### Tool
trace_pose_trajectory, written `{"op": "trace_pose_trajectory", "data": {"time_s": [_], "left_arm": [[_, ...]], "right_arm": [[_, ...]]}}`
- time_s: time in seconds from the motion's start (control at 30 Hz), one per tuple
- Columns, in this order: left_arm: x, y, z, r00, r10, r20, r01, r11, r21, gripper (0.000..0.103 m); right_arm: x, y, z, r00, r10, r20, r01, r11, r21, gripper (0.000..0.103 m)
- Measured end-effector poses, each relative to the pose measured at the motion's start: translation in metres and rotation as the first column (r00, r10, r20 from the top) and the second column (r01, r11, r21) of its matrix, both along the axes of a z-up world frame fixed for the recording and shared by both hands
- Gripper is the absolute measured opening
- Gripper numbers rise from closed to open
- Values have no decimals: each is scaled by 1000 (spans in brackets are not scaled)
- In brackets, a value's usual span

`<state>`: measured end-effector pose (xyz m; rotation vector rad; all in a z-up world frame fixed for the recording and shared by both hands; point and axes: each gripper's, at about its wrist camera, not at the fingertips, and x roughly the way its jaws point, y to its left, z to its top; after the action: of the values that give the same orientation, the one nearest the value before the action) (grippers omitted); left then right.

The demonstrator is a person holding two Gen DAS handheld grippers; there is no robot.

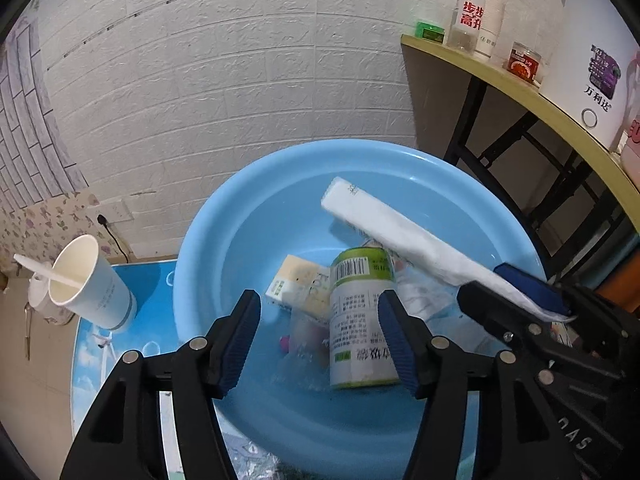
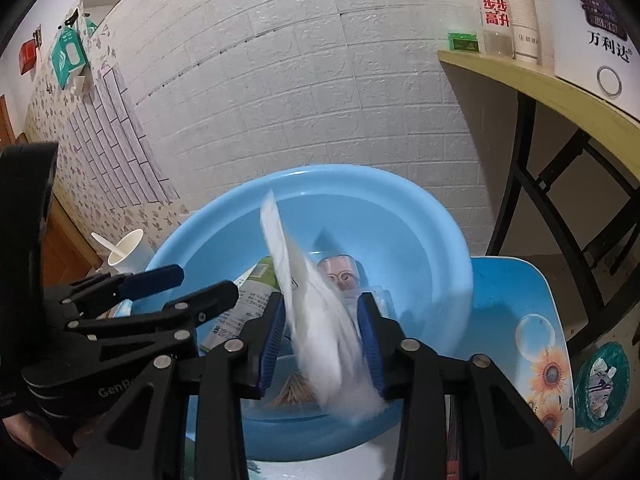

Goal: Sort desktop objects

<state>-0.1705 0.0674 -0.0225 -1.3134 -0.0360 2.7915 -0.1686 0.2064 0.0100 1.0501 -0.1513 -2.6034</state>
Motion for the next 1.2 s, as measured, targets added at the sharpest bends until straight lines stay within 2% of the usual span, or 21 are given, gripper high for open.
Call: {"op": "trace_pose_trajectory", "data": {"time_s": [0.13,0.17,0.27,0.43,0.73,1.03,1.2], "left_arm": [[8,-9,4,1000,22,0,-22,1000,17,64],[10,-10,5,1000,27,-1,-26,1000,16,65],[15,-8,10,1000,23,-6,-23,1000,19,70],[27,-9,17,998,57,11,-57,998,-15,87],[54,-20,39,997,79,-12,-79,996,30,96],[77,-16,43,997,68,40,-69,998,13,99],[85,-18,47,994,89,64,-91,995,28,99]], "right_arm": [[4,6,8,999,-44,-25,44,999,0,77],[5,9,10,998,-54,-29,53,998,-13,80],[8,13,14,997,-70,-23,70,997,-32,81],[18,16,15,995,-97,1,97,995,-7,81],[38,27,27,990,-137,40,136,990,26,81],[60,33,37,981,-165,102,159,985,59,81],[72,30,45,984,-151,97,144,987,75,81]]}}
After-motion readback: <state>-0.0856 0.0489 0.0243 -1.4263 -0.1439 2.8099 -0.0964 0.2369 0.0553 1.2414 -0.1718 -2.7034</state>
